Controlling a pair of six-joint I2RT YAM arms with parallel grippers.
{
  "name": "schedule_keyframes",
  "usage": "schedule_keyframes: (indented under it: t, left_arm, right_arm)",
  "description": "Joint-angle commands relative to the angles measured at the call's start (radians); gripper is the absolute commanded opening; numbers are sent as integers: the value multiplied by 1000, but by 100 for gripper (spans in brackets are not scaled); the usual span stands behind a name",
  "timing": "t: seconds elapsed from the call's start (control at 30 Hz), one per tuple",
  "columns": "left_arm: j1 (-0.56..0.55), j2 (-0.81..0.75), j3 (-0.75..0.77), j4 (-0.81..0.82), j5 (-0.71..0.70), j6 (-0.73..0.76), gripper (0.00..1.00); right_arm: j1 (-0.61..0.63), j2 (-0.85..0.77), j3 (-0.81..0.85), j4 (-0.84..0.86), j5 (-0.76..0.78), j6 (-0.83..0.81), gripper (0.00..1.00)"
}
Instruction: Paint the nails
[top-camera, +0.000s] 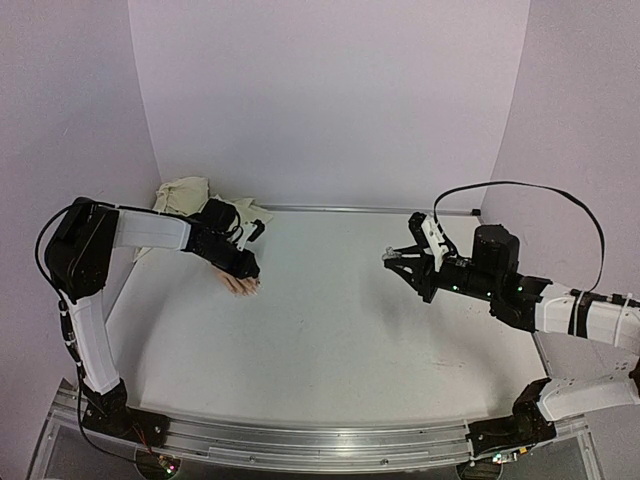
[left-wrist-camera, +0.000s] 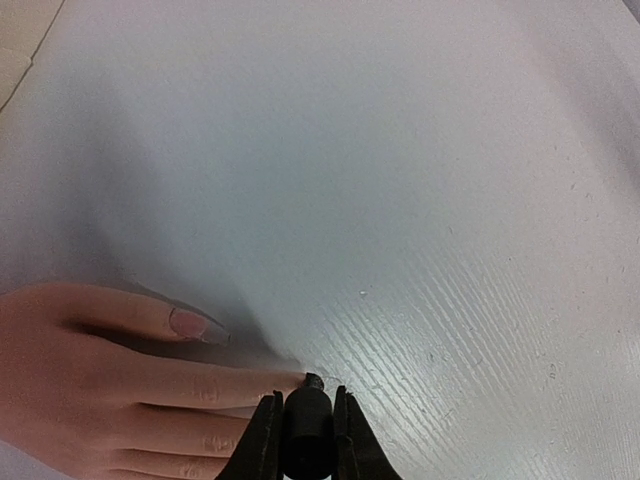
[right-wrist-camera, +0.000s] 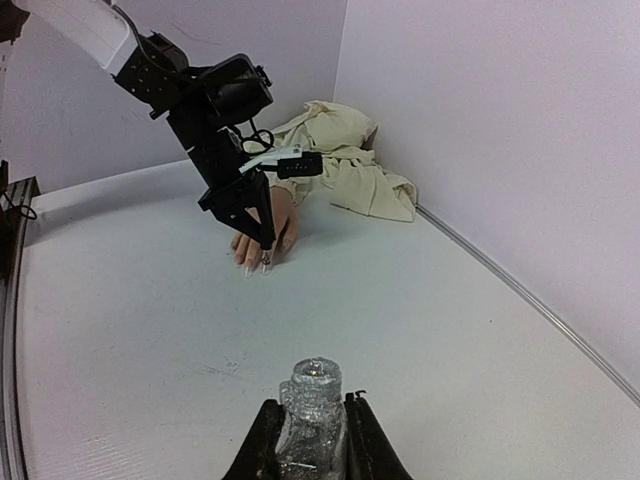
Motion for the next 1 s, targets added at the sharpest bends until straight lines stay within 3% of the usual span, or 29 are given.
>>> schedule_keyframes:
  t: [0.0, 0.97]
  left_arm:
    - [1, 6, 23, 17, 6, 9, 0]
    - [-9, 23, 23, 16, 25, 6, 0]
  right_arm:
    - [-3, -26, 8, 63, -16, 12, 0]
    - [-2, -25, 7, 62, -13, 11, 0]
